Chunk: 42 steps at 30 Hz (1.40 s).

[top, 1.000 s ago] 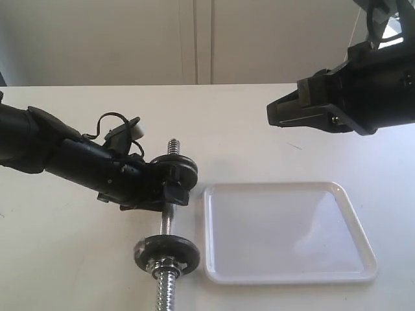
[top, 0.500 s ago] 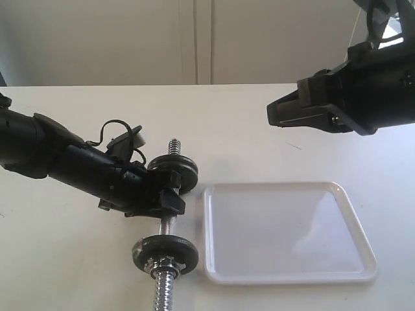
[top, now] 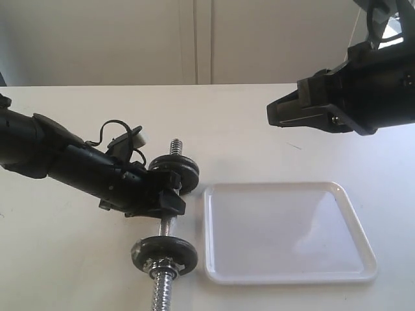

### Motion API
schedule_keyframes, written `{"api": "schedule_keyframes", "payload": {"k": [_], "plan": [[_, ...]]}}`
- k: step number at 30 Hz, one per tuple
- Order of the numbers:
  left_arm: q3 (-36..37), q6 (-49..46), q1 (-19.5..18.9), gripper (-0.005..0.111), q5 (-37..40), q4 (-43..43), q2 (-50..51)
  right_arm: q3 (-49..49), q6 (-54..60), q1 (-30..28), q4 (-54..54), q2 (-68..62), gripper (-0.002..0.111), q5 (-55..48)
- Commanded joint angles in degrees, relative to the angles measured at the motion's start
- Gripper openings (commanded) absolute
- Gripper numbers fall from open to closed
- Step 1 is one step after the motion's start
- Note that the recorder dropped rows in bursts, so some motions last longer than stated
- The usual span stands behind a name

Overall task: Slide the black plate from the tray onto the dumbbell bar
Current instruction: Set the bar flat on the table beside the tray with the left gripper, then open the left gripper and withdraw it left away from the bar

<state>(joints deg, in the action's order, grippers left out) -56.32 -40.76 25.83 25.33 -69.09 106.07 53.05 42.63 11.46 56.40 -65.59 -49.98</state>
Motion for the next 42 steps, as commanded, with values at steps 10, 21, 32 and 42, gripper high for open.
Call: {"api": "schedule_keyframes", "payload": {"k": [10, 21, 32, 42], "plan": [[-0.12, -2.92, 0.12, 0.032, 5.30, 0.26, -0.34, -0.26, 0.14, 0.05, 0.75, 0.23, 0.000, 0.32], [-0.12, -2.92, 0.12, 0.068, 4.42, 0.26, -0.34, -0.26, 0.14, 0.05, 0.75, 0.23, 0.000, 0.32], [-0.12, -2.75, -0.60, 0.068, 4.90, 0.95, -0.34, -0.26, 0.14, 0.05, 0.75, 0.23, 0.000, 0.32], [-0.45, -2.63, -9.25, 0.068, 14.67, 3.21, -4.88, -0.26, 0.14, 0.05, 0.74, 0.23, 0.000, 0.57]]}}
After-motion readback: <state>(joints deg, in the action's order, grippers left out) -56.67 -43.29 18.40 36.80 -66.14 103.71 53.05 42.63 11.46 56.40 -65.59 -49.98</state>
